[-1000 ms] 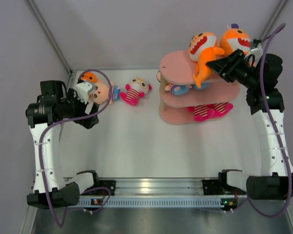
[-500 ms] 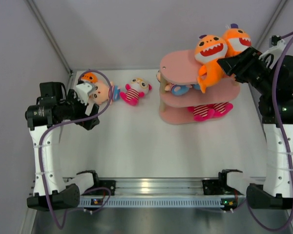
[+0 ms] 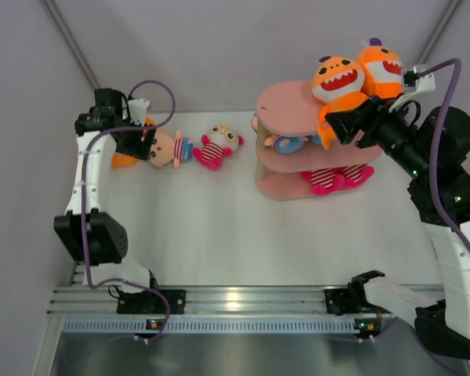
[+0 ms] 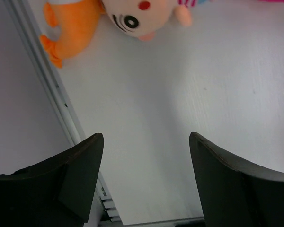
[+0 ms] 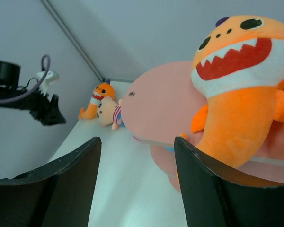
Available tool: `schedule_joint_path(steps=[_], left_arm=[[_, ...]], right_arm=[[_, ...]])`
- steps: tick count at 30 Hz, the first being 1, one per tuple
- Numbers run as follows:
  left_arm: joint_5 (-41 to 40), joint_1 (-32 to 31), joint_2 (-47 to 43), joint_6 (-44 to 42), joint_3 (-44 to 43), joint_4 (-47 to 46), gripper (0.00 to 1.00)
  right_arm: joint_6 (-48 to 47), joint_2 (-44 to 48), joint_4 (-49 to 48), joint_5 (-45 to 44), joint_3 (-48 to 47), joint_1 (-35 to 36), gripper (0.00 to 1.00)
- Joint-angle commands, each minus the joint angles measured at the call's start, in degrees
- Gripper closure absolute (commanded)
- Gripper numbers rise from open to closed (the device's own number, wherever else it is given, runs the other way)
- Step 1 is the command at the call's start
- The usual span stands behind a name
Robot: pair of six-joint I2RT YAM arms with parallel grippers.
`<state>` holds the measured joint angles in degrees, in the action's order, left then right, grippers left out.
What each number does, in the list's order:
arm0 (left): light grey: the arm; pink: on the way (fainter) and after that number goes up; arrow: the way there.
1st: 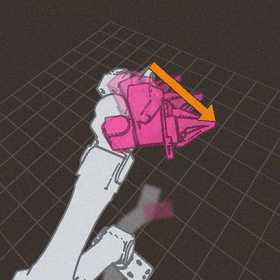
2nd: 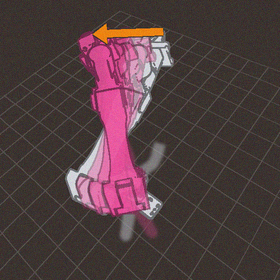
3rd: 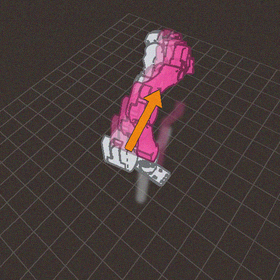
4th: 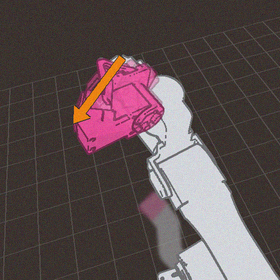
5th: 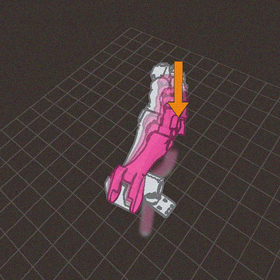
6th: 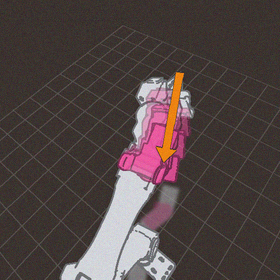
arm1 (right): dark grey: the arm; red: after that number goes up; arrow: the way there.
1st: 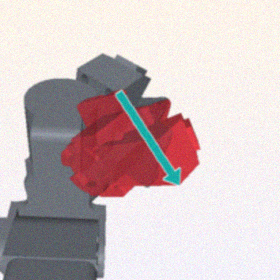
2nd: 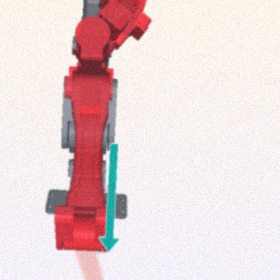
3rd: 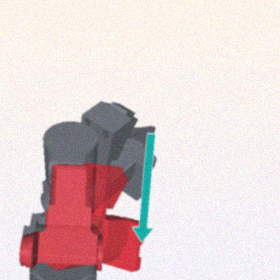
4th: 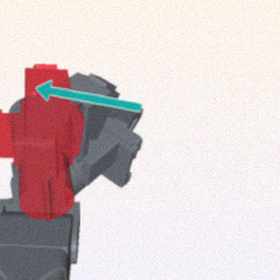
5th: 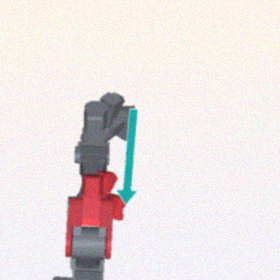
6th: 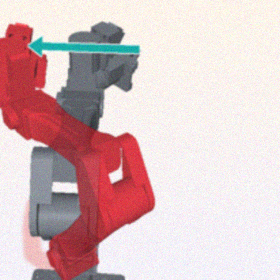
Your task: Place and organize the stuffed toys onto the shelf
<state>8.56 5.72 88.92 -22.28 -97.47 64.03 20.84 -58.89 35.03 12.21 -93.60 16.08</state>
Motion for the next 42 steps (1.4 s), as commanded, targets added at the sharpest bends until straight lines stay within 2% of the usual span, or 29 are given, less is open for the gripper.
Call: schedule_joint_path(steps=[1,4,7,9,15,21,26,30,34,42], left_arm=[[-15.0,-0.2,11.9,4.8,-9.8,-9.6,0.21],[-17.9,0.0,23.6,6.3,-20.8,-9.6,0.20],[-18.7,-0.2,33.3,8.9,-28.1,-9.5,0.17],[-22.1,-0.2,39.7,10.7,-31.9,-9.5,0.16],[-21.6,0.4,47.6,14.5,-33.9,-9.7,0.17],[-22.0,1.0,49.8,15.3,-35.1,-10.0,0.23],[-13.8,1.3,41.6,14.5,-30.2,-10.1,0.25],[-13.3,3.1,37.6,14.5,-29.5,-11.7,0.24],[-15.1,5.4,39.7,14.8,-29.5,-11.8,0.22],[-11.7,5.3,45.9,14.3,-30.8,-11.9,0.17]], right_arm=[[-5.6,1.3,-2.4,-2.5,1.1,2.9,0.37],[-7.4,2.3,-3.1,-2.7,3.4,4.2,0.37],[-8.4,4.3,-6.6,-2.5,7.9,5.0,0.37],[-9.1,5.1,-7.9,-2.1,10.4,5.5,0.37],[-12.4,6.6,-7.3,0.8,12.6,6.8,0.37],[-14.0,8.7,-10.2,4.2,15.8,8.0,0.36],[-15.0,8.2,-10.9,5.6,16.3,8.8,0.36],[-15.3,7.2,-11.3,6.3,16.4,9.3,0.36],[-15.6,7.7,-12.3,7.5,17.4,10.7,0.36],[-16.2,8.4,-10.7,5.6,17.6,12.0,0.36]])
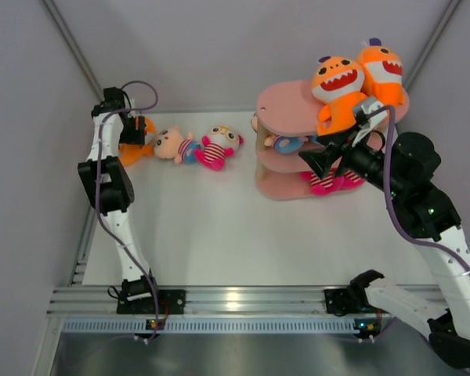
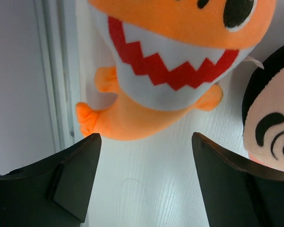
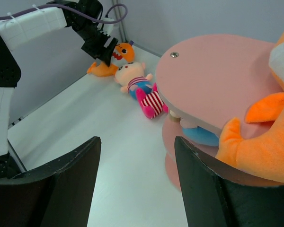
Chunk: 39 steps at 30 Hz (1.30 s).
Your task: Place and organize the stuffed toys onto the shelf
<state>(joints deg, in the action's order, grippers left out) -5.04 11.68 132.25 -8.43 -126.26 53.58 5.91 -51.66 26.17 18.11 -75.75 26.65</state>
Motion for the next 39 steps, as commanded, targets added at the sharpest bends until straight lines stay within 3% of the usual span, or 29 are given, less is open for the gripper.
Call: schedule_joint_path(steps=[1,3,4,6,7,13,16,22,24,29,34,39], left_arm=[[2.0,-0.7,3.1,0.5,-2.1,-1.4,0.20],[3.7,-0.8,3.5,0.3,-1.7,-1.4,0.31],[4.7,-0.7,3.5,0.3,-1.2,-1.4,0.51],[8.8,-0.7,2.7,0.2,0.2,-1.5,0.75],[9.4,-0.7,2.5,0.3,0.7,-1.5,0.99],[10.7,0.9,-3.8,3.1,3.6,-1.6,1.00],[19.8,3.4,-13.2,8.1,9.7,-2.1,1.00],[38.1,5.4,-42.0,13.3,25.3,-5.4,1.00],[41.6,5.4,-52.0,15.1,30.4,-5.7,1.00],[49.1,5.5,-68.0,21.9,36.3,-5.7,1.00],[56.8,5.5,-75.0,28.9,35.7,-5.6,1.00],[59.6,5.5,-78.2,33.2,33.9,-5.6,1.00]], right_arm=[[-1.3,1.3,-1.7,-0.5,-0.2,1.5,0.36],[-1.3,1.4,-1.7,-0.7,0.0,1.6,0.36],[-1.3,1.3,-1.7,-0.8,0.1,1.7,0.36],[-1.3,1.1,-1.9,-1.0,0.2,2.0,0.36],[-1.1,1.0,-1.9,-1.1,0.3,2.1,0.36],[-1.4,1.1,0.2,-6.7,-0.4,5.7,0.37],[-1.7,0.3,1.8,-11.2,-1.0,10.9,0.38],[0.9,-6.0,-3.4,-26.6,-1.5,25.0,0.40],[5.7,-9.4,-7.3,-24.6,-0.6,29.8,0.39],[18.6,-16.2,-28.6,-14.6,2.9,31.3,0.40],[20.8,-25.3,-31.8,-17.6,-4.2,37.0,0.36],[24.7,-31.3,-41.5,-16.2,-5.5,40.3,0.23]])
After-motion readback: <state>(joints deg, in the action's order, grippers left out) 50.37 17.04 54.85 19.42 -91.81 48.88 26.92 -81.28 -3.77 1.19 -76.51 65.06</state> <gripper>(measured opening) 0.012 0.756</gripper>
